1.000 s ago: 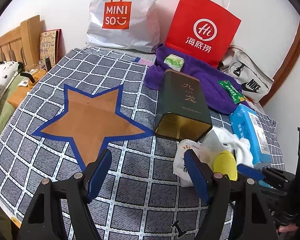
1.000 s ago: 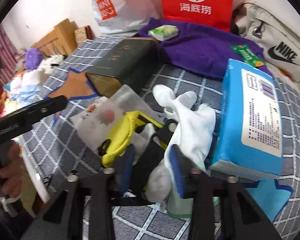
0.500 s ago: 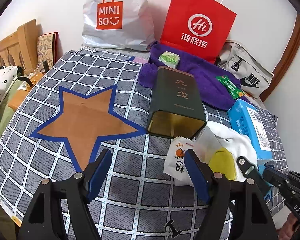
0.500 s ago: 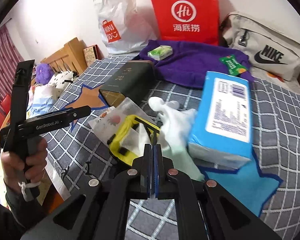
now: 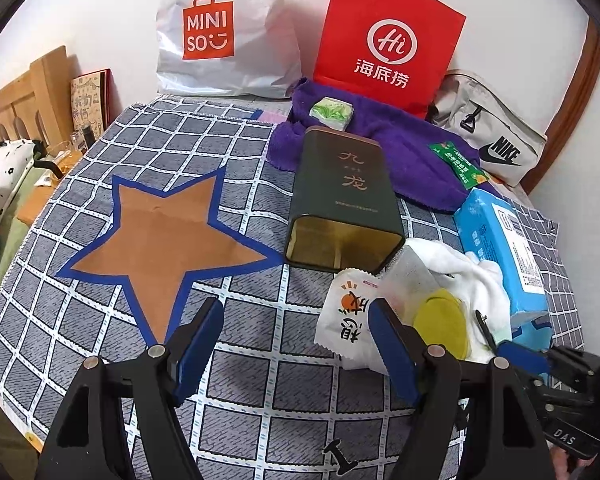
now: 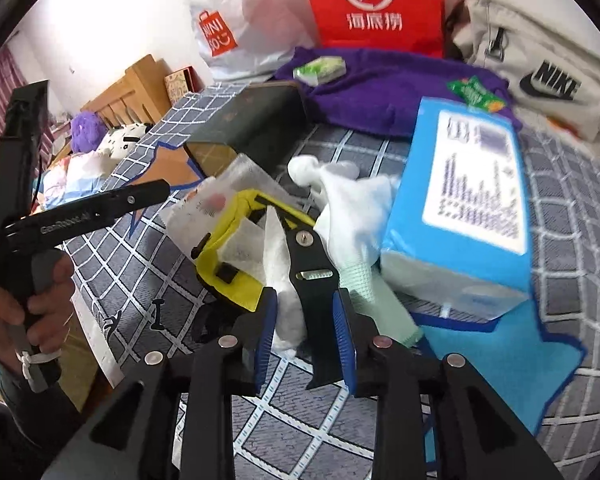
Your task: Organize soft objects
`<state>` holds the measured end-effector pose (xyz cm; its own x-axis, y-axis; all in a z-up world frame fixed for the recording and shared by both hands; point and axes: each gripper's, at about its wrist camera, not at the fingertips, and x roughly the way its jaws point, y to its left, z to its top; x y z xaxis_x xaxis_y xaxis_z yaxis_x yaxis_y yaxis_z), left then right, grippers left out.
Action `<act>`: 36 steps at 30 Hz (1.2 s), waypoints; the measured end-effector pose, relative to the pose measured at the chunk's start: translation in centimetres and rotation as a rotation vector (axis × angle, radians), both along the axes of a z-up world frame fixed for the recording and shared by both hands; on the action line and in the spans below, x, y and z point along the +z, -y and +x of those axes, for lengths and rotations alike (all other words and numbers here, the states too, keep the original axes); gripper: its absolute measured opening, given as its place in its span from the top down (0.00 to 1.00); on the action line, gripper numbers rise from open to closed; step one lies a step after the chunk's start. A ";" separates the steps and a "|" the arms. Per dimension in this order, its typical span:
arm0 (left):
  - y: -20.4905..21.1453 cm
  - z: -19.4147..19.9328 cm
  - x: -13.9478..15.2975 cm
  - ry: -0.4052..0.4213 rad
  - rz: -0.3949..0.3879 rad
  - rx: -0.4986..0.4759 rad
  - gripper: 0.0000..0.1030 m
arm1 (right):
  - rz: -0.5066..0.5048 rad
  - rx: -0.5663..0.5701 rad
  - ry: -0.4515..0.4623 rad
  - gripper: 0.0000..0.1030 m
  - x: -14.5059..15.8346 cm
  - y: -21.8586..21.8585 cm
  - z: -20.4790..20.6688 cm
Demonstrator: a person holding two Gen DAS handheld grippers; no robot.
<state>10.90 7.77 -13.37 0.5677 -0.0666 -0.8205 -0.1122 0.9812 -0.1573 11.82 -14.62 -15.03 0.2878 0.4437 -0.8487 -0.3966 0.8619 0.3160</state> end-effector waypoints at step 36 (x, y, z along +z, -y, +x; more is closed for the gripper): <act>2.8 -0.4 0.4 -0.008 0.053 -0.046 0.29 | -0.013 -0.156 -0.028 0.84 -1.9 7.7 -0.7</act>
